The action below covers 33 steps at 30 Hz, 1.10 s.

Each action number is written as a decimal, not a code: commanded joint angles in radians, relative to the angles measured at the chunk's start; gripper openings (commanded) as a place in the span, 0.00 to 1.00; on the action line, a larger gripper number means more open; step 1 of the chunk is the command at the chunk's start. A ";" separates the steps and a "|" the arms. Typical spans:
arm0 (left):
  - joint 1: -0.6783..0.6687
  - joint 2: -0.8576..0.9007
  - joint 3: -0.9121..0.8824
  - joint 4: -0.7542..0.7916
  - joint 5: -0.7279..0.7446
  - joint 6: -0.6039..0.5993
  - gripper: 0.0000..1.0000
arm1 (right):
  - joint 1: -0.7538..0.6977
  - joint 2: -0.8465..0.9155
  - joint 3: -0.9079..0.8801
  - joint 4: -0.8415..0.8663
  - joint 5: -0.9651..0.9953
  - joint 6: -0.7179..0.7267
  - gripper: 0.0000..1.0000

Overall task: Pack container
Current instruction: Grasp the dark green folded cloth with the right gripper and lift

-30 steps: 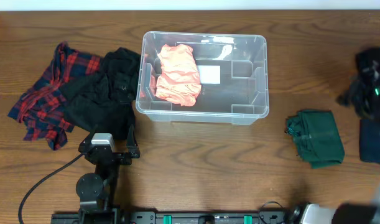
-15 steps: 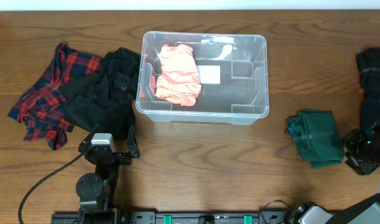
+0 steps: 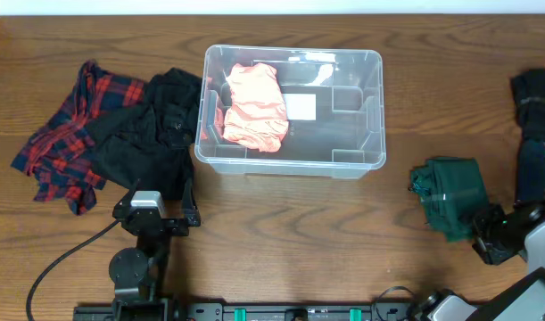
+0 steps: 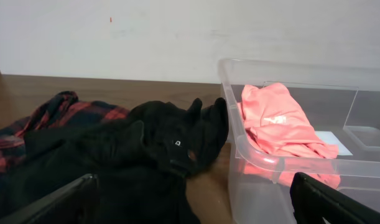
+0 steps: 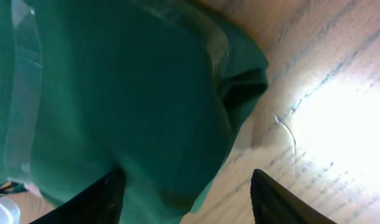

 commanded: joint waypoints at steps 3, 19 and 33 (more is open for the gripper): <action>0.005 -0.005 -0.017 -0.033 0.014 0.003 0.98 | -0.009 -0.006 -0.047 0.068 0.034 0.024 0.62; 0.005 -0.005 -0.017 -0.033 0.014 0.003 0.98 | 0.022 -0.006 -0.163 0.363 0.035 0.031 0.22; 0.005 -0.005 -0.017 -0.033 0.014 0.003 0.98 | 0.091 -0.013 -0.110 0.393 -0.085 -0.042 0.01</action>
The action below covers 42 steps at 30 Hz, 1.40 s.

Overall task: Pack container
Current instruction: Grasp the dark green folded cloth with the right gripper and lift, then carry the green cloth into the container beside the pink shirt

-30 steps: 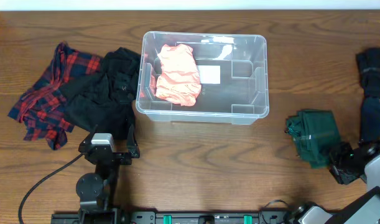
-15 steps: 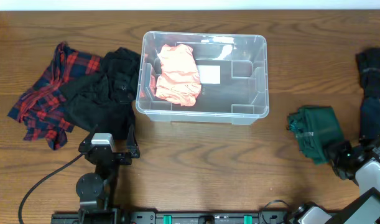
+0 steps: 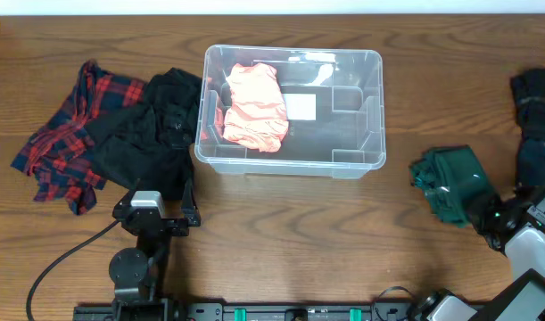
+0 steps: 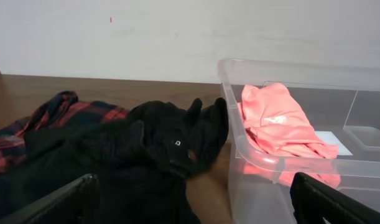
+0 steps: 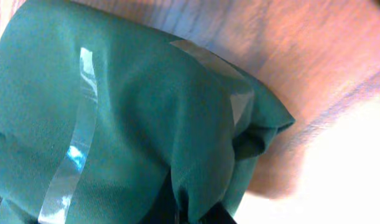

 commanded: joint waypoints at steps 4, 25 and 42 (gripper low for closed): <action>0.005 -0.005 -0.017 -0.033 0.014 0.003 0.98 | 0.049 -0.018 0.104 -0.122 -0.089 -0.088 0.01; 0.005 -0.005 -0.017 -0.033 0.014 0.003 0.98 | 0.185 -0.083 0.657 -0.586 -0.285 -0.248 0.01; 0.005 -0.005 -0.017 -0.034 0.014 0.003 0.98 | 0.543 -0.072 0.963 -0.466 -0.433 -0.254 0.01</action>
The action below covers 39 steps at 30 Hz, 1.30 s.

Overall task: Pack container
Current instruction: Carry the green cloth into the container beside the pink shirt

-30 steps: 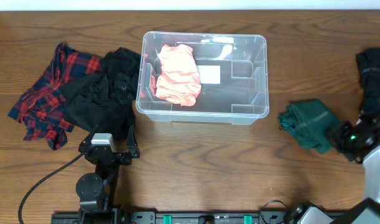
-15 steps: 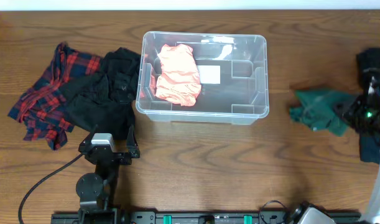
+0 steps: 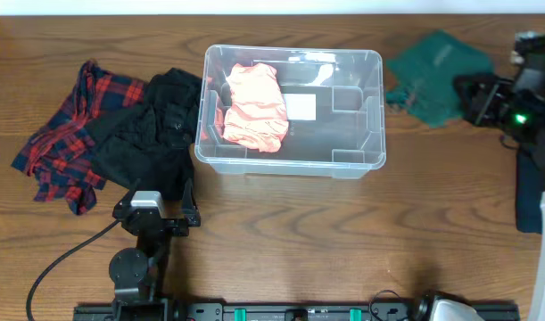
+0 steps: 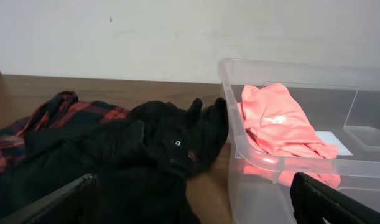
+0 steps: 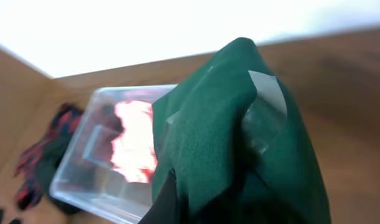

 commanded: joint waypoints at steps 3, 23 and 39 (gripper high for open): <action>0.005 -0.005 -0.017 -0.033 0.014 0.003 0.98 | 0.151 0.024 0.025 0.103 -0.084 -0.019 0.01; 0.005 -0.005 -0.017 -0.033 0.014 0.003 0.98 | 0.398 0.458 0.025 0.370 -0.086 -0.145 0.01; 0.005 -0.005 -0.017 -0.033 0.014 0.003 0.98 | 0.400 0.645 0.025 0.425 -0.091 -0.143 0.01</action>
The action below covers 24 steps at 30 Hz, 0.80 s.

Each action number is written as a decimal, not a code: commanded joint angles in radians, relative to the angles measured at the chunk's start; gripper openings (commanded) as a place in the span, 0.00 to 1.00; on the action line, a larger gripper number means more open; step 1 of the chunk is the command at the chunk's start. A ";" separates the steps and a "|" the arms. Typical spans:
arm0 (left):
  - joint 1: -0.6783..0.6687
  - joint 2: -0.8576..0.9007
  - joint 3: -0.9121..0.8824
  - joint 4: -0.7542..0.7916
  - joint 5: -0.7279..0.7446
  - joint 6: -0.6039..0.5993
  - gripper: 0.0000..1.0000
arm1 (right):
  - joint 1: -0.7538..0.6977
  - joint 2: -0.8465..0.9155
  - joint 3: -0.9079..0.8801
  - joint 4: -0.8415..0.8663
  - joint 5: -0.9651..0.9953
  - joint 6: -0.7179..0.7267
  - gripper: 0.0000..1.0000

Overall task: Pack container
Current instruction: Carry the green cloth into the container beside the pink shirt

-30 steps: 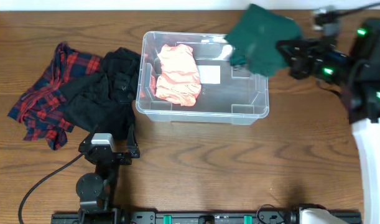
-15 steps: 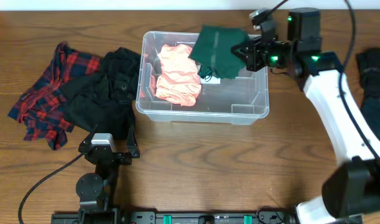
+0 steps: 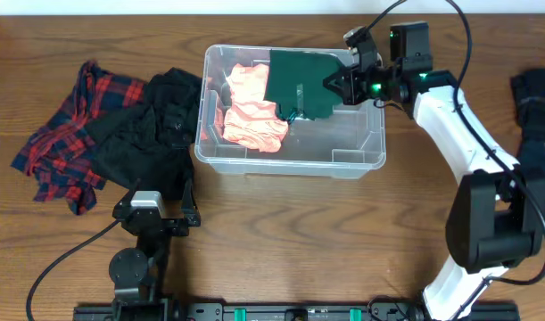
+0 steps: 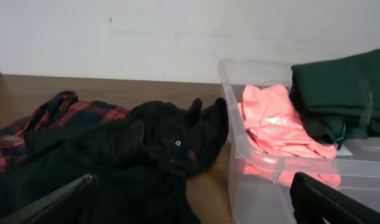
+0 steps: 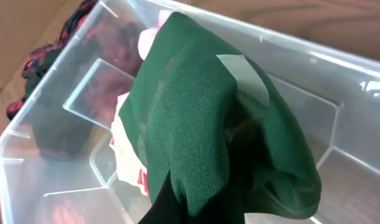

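Note:
The clear plastic container [image 3: 376,107] stands at the table's middle back with a pink garment [image 3: 251,111] lying in its left half. A folded dark green garment [image 3: 299,85] hangs over the container's middle, and my right gripper [image 3: 342,85] is shut on its right edge. In the right wrist view the green garment [image 5: 221,118] fills the frame above the container [image 5: 351,74]. The left wrist view shows the green garment [image 4: 339,93] above the pink garment [image 4: 277,121]. My left gripper [image 3: 156,214] rests open near the front left, nothing between its fingers.
A black garment [image 3: 152,134] and a red plaid shirt [image 3: 62,134] lie heaped left of the container. Dark blue clothing [image 3: 532,98] lies at the table's far right edge. The left arm's base and cable [image 3: 49,267] sit at the front left.
My right gripper has moved left with the green garment, from just outside the container's right back corner to over the container's middle. The left arm has not moved.
The green garment lay on the table at front right with my right gripper open at it. Then the gripper was shut on it there. Then it held the garment beside the container's back right corner, and now over the container's inside. The left arm stayed still.

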 commanded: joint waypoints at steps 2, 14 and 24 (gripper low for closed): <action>0.005 -0.005 -0.017 -0.034 0.014 0.003 0.98 | 0.007 0.006 0.023 -0.010 -0.019 -0.014 0.01; 0.005 -0.005 -0.017 -0.034 0.014 0.003 0.98 | 0.007 0.006 0.023 -0.102 0.057 -0.014 0.02; 0.005 -0.005 -0.017 -0.034 0.014 0.003 0.98 | -0.006 0.005 0.026 -0.096 0.110 0.007 0.73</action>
